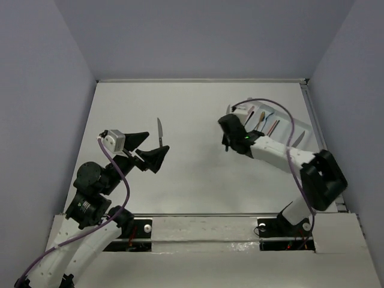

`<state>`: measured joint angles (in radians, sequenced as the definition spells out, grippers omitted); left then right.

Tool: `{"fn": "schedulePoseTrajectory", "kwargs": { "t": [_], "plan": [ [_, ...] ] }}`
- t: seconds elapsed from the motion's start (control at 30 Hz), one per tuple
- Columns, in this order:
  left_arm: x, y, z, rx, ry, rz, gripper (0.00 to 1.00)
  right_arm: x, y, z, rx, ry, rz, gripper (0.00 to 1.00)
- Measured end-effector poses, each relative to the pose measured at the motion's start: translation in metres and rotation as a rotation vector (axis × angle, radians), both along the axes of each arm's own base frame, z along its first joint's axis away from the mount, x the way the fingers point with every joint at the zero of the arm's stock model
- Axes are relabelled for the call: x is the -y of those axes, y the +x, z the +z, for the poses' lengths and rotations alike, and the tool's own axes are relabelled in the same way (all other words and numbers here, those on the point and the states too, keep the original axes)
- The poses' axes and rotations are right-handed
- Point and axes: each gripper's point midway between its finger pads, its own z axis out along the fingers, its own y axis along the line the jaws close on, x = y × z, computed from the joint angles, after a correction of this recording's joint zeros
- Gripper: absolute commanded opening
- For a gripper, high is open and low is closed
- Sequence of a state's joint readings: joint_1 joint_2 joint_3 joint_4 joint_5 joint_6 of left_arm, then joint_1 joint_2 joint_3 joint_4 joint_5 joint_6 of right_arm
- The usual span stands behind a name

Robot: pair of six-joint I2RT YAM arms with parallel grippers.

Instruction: Sort the eating utensils into containers

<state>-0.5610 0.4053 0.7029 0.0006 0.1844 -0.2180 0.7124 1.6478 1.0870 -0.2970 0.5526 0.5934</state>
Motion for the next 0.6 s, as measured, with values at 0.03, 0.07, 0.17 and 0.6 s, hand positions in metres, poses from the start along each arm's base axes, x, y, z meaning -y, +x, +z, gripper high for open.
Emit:
{"fn": "schedulePoseTrajectory", "kwargs": {
  "t": [0.03,0.07,0.17,0.6],
  "plan": [
    [0.0,0.0,0.0,0.001,0.0,-0.002,0.99,0.025,0.005,0.02,0.044,0.057,-0.046,0.0],
    [0.0,-0.001,0.0,0.002,-0.001,-0.003,0.99,0.045,0.006,0.031,0.072,0.084,-0.084,0.0],
    [-0.001,-0.003,0.003,0.011,-0.006,-0.006,0.99,0.14,0.009,0.063,0.176,0.14,-0.297,0.0],
    [0.0,-0.006,0.004,0.017,-0.009,-0.015,0.99,0.27,-0.031,-0.014,-0.011,0.165,-0.553,0.0]
  ]
}}
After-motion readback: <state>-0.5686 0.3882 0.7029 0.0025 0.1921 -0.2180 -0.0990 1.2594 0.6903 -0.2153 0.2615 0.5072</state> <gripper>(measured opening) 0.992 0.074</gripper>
